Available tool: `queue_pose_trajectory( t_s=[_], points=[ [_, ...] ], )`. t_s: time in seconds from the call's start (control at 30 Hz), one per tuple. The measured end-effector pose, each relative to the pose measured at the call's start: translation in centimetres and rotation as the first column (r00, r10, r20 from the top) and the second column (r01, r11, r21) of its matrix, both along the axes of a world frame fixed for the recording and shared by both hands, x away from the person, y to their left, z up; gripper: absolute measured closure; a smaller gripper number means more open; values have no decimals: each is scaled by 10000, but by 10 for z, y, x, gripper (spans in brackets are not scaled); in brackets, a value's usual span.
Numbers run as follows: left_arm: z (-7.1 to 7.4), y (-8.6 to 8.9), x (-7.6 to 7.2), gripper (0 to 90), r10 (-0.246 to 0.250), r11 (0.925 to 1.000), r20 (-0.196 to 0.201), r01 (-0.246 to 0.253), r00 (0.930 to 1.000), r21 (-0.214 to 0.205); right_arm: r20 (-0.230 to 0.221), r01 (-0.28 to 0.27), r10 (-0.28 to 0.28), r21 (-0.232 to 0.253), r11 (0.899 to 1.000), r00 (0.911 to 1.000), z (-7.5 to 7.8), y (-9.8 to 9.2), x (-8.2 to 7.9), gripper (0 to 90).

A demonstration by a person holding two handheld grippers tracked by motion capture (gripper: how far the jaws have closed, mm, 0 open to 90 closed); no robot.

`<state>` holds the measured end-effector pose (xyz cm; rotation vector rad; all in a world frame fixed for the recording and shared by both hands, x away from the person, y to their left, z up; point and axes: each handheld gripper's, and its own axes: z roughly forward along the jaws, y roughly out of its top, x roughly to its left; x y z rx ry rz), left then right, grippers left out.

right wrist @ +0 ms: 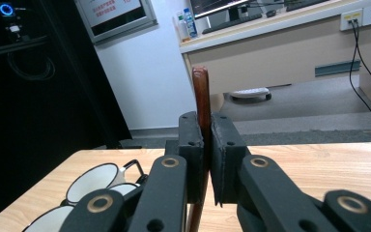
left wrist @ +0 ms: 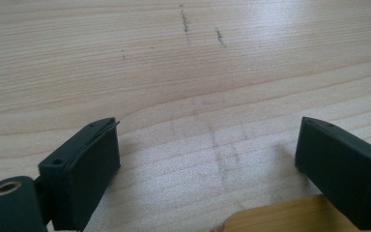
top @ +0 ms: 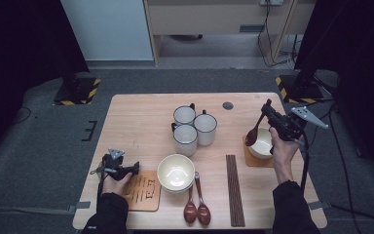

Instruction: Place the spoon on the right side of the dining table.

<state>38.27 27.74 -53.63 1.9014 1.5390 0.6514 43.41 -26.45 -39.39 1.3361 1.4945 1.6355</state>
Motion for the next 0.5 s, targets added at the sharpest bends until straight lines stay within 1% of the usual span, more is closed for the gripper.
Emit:
queue_pose_trajectory(
  t_s=[0.27,0.5],
  points=[
    [0,0,0,76,0,10000,0,0,10000,-2,-92,138,-138,4,9999,9999,-2,-4,3,846],
    [0,0,0,76,-2,10000,0,2,10000,-2,-101,350,-348,122,9993,9993,-2,-10,6,846]
  ],
)
